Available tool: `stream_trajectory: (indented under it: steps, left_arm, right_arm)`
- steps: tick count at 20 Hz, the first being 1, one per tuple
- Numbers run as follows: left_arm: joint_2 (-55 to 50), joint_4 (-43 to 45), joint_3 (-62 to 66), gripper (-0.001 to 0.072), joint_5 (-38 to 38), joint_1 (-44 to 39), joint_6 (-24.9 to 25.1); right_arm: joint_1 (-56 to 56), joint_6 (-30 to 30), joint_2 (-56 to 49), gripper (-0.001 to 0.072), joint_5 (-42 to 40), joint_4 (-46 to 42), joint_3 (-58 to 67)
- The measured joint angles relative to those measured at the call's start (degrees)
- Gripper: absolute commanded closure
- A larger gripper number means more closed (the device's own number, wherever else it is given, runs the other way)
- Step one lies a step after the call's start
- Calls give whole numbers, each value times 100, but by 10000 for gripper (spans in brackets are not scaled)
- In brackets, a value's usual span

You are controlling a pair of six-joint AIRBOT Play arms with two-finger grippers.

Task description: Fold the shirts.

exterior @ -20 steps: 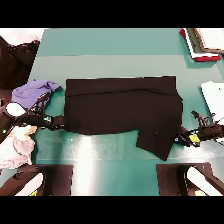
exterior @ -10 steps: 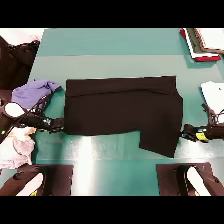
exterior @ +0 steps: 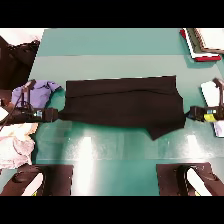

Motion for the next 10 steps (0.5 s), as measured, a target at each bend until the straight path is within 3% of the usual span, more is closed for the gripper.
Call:
stream_trajectory:
  steps: [5,10]
  left_arm:
    - [-356,-7,293,681,1161,0,-31]
    - [-1410,-216,800,681,2201,-4,-136]
  right_arm:
    - [304,26,-1204,693,-599,0,1141]
    - [374,28,-2428,693,-992,0,2284]
